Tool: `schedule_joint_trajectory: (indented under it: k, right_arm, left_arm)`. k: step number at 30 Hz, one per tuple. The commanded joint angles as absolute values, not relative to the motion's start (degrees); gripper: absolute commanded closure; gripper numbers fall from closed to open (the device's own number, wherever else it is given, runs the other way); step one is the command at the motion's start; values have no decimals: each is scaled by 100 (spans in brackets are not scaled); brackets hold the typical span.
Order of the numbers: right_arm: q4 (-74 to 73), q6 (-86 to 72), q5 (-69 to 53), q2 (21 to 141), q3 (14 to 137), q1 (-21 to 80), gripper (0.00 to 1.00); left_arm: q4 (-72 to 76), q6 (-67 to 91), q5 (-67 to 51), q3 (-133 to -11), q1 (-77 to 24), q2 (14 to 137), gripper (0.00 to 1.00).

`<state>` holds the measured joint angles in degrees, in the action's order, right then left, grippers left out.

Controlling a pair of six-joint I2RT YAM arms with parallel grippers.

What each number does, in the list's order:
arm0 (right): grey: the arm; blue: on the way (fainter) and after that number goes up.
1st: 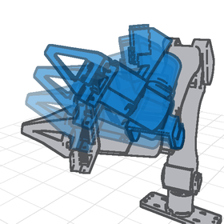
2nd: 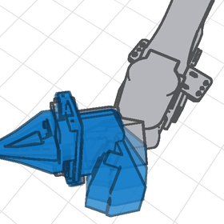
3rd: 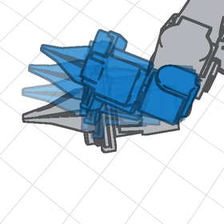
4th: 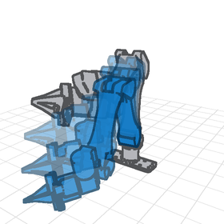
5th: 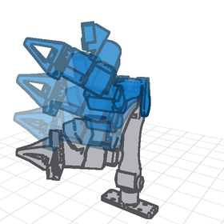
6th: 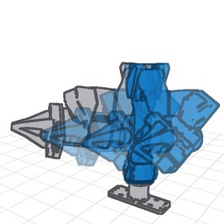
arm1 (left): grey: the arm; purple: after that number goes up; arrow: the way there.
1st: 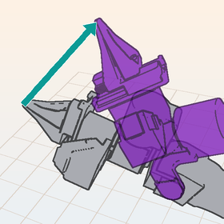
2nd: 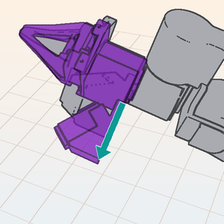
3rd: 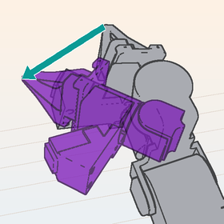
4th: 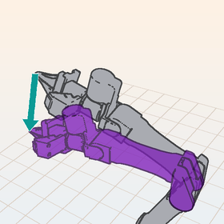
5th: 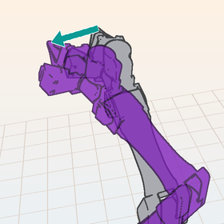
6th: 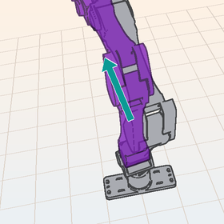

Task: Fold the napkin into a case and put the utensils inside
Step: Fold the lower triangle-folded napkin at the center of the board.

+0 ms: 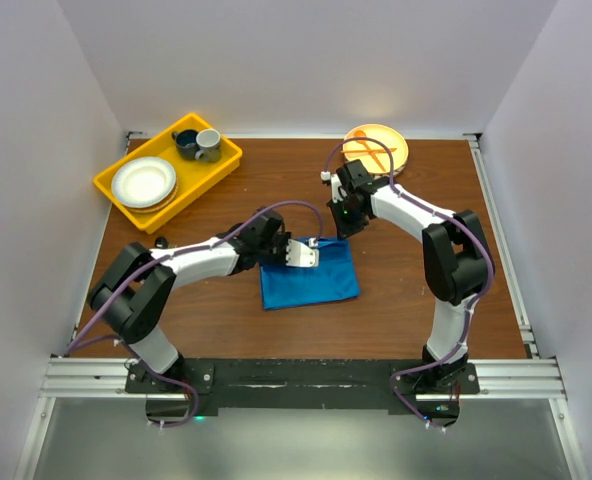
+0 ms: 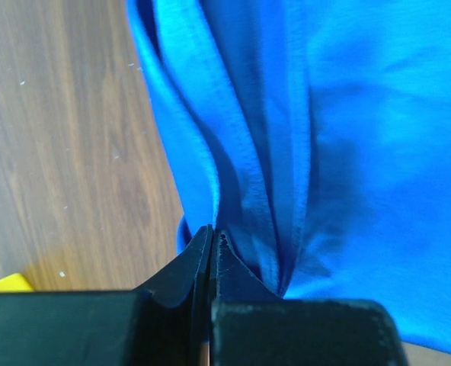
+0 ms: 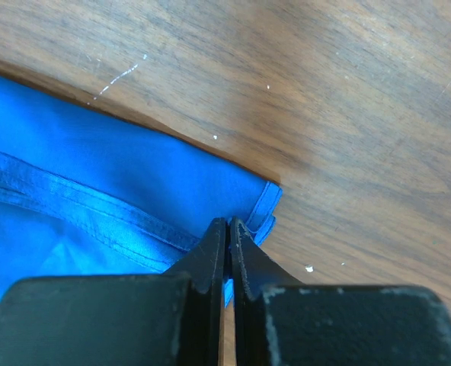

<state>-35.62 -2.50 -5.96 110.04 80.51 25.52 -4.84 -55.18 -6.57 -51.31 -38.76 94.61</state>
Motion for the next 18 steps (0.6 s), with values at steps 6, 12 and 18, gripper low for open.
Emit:
schedule_joint_trajectory:
  k: [6, 12, 18]
  right_arm:
    - [-3893, -132, -712, 10723, 8525, 2461, 65]
    - [-4069, -35, -887, 10398, 8622, 2417, 51]
    - [-4096, 114, -1502, 10371, 8552, 2417, 54]
  left_arm:
    - [-940, -5669, -1415, -5238, -3902, 8790, 100]
    - [-1010, -5634, -1521, -5194, -3964, 8745, 100]
    - [-932, -5537, -1407, -4976, -4174, 8763, 100]
